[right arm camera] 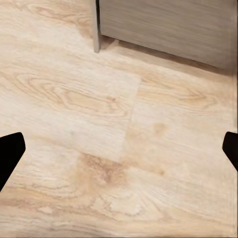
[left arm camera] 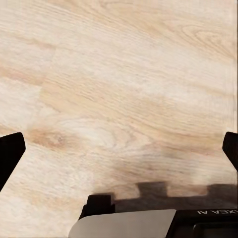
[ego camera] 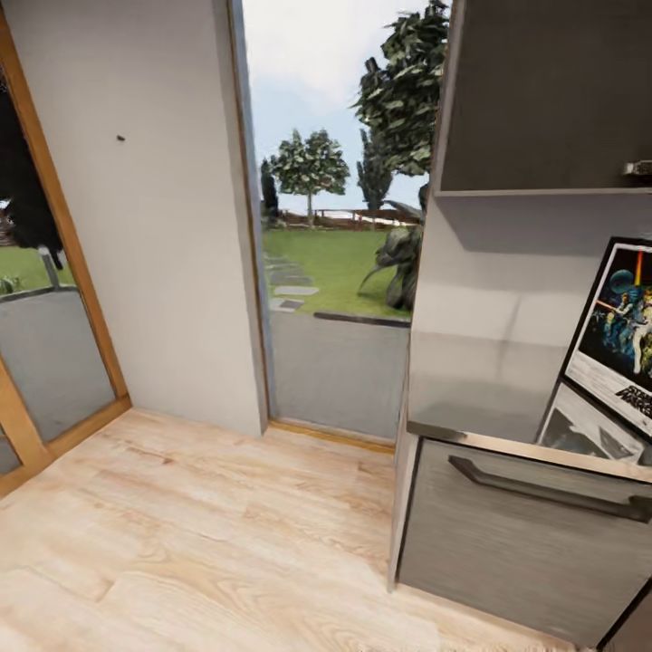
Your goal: Pick up the poster from the kitchen countertop and hang it on one of the wall nails in the kitchen.
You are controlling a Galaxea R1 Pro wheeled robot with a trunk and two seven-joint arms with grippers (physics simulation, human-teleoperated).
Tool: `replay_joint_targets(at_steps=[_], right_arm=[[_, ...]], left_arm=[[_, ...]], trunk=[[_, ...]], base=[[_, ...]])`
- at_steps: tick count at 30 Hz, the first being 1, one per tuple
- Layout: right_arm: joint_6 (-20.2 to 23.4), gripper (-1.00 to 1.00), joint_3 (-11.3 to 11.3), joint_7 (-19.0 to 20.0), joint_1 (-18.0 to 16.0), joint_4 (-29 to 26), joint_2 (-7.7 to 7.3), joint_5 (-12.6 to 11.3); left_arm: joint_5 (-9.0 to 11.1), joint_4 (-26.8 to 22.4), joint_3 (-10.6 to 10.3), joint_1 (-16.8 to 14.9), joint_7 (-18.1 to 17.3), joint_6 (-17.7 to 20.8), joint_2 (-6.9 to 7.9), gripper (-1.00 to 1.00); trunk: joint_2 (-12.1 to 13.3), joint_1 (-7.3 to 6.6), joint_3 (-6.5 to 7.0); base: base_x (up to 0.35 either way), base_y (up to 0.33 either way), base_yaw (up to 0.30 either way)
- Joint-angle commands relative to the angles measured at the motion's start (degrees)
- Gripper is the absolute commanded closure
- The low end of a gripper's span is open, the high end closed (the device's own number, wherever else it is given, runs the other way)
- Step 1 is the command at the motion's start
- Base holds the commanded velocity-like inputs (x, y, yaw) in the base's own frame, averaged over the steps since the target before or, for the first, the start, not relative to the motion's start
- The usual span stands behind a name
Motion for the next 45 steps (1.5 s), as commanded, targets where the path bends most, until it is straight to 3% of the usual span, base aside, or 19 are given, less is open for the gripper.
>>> replay_joint_targets(at_steps=[1, 16, 31, 45], right_arm=[[-0.2, -1.0, -0.01, -0.02, -0.05, 0.09, 0.01, -0.02], [-0.2, -1.0, -0.01, -0.02, -0.05, 0.14, 0.01, -0.02], [-0.2, -1.0, -0.01, -0.06, -0.05, 0.14, 0.04, -0.02], [-0.47, -1.0, -0.07, -0.1, -0.05, 0.06, -0.03, -0.08]], left_arm=[[-0.04, -0.11, 0.02, 0.04, -0.02, -0.06, 0.0, -1.0], [-0.04, -0.11, 0.02, 0.04, -0.02, -0.06, 0.0, -1.0], [0.0, -0.13, 0.11, 0.04, -0.02, -0.06, 0.0, -1.0], [0.04, -0.15, 0.12, 0.04, -0.02, -0.06, 0.0, -1.0]], trunk=[[-0.03, 0.0, -0.05], [-0.03, 0.0, -0.05], [-0.03, 0.0, -0.06], [-0.03, 0.0, -0.17]], base=[[0.003, -0.298, -0.299], [0.001, -0.292, -0.3], [0.033, -0.033, -0.292], [0.162, -0.047, -0.045]])
